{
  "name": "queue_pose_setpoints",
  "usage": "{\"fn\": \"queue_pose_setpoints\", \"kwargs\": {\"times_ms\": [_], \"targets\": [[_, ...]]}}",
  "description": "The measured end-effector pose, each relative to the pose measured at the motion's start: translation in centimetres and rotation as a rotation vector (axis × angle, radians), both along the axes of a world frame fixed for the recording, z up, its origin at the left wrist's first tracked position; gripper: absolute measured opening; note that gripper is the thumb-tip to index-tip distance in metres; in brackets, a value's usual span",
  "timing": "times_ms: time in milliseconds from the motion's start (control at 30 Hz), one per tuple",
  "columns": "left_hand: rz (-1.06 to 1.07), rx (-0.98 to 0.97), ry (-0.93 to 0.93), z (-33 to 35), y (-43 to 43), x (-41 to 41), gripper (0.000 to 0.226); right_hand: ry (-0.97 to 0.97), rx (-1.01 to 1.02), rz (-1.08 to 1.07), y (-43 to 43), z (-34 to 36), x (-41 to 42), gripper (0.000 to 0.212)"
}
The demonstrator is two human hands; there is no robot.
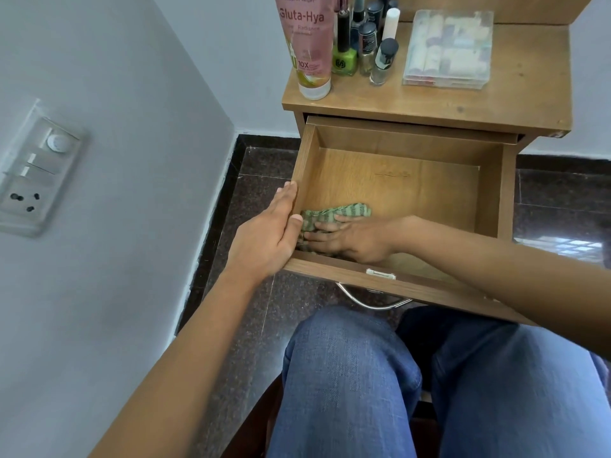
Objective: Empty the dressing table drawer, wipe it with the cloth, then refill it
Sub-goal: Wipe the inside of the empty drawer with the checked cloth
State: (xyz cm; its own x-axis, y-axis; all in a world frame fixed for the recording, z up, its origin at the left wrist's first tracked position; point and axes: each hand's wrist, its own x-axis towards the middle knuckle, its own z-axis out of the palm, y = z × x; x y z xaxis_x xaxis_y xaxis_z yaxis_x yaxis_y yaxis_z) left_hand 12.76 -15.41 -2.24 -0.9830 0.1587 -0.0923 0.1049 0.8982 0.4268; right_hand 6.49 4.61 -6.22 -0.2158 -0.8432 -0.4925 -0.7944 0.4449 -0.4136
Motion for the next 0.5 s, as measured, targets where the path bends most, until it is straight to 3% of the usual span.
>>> {"fn": "queue_pose_setpoints", "kwargs": {"times_ms": [267,500], "targets": [[0.069,0.004,-0.007,-0.1,0.0,0.1,0.057,-0.062,0.174,0.049,10.0,0.0,0.7,0.069],[0.040,-0.030,0.016,0.2,0.4,0.2,0.056,-0.016,0.166,0.068,7.2,-0.2,0.2,0.064]]}}
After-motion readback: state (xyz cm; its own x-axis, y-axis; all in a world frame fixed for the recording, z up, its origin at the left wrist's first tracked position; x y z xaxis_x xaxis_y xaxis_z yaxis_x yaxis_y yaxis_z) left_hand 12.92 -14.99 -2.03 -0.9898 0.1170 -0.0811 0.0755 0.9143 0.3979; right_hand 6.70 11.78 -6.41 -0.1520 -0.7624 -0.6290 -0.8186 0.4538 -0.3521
